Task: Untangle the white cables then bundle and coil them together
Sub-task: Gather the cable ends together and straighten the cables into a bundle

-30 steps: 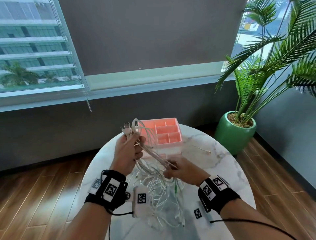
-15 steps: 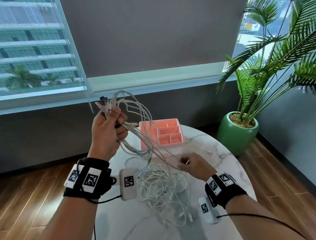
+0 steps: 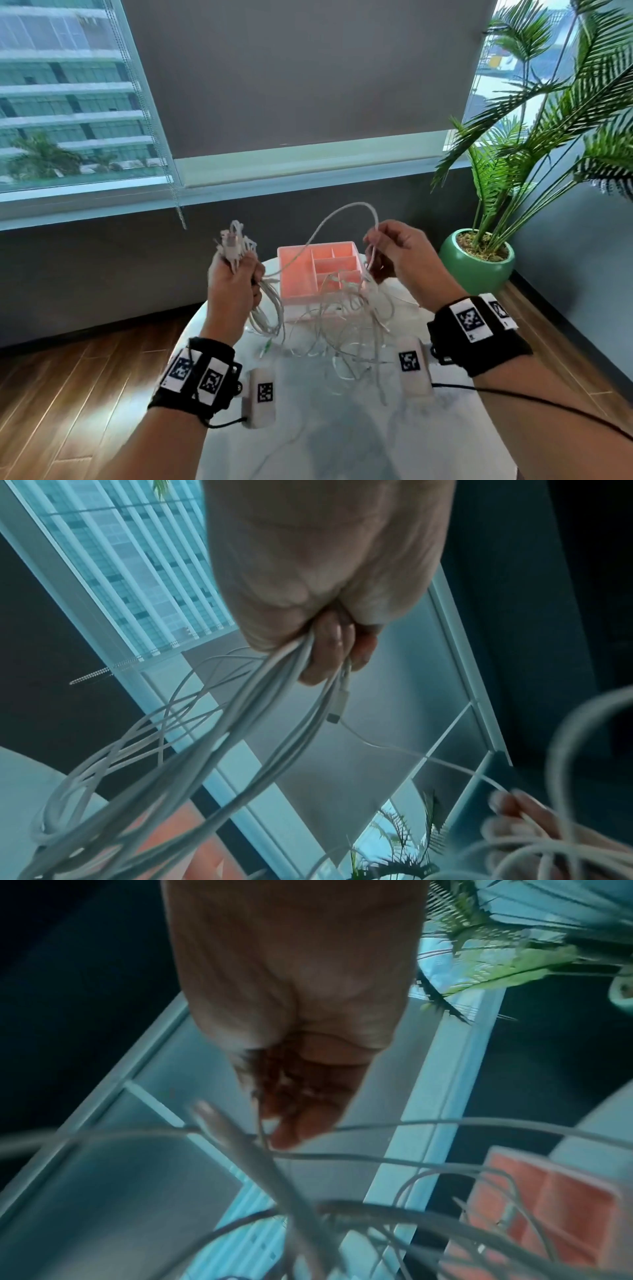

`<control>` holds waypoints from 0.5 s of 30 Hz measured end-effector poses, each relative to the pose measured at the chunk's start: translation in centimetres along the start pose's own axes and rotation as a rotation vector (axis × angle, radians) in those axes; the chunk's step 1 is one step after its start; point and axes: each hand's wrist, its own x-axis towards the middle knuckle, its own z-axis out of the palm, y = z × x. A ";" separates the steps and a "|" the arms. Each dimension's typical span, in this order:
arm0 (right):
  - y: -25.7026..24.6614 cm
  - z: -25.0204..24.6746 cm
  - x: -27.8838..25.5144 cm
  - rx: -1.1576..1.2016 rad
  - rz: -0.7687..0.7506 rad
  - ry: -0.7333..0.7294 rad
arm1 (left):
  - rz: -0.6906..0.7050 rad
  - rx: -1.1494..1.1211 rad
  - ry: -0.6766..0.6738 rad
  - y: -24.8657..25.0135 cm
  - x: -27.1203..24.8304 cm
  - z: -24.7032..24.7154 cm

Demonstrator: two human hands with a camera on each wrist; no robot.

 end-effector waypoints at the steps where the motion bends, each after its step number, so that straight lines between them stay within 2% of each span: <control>1: -0.1 0.4 0.1 -0.069 0.018 -0.042 | -0.009 0.034 -0.007 -0.5 -0.3 0.3; 4: 0.4 1.3 -0.1 -0.109 0.044 -0.115 | -0.049 0.132 -0.021 -1.5 -1.1 1.0; 9: 1.4 2.1 -0.3 -0.122 0.060 -0.115 | -0.108 0.192 -0.192 -1.7 -2.9 2.8; 12: 1.7 2.7 -0.2 -0.035 0.084 -0.120 | -0.054 0.293 -0.288 -1.9 -3.8 4.1; 15: 1.8 2.9 -0.1 0.075 0.097 -0.081 | -0.088 0.320 -0.352 -2.3 -4.5 5.0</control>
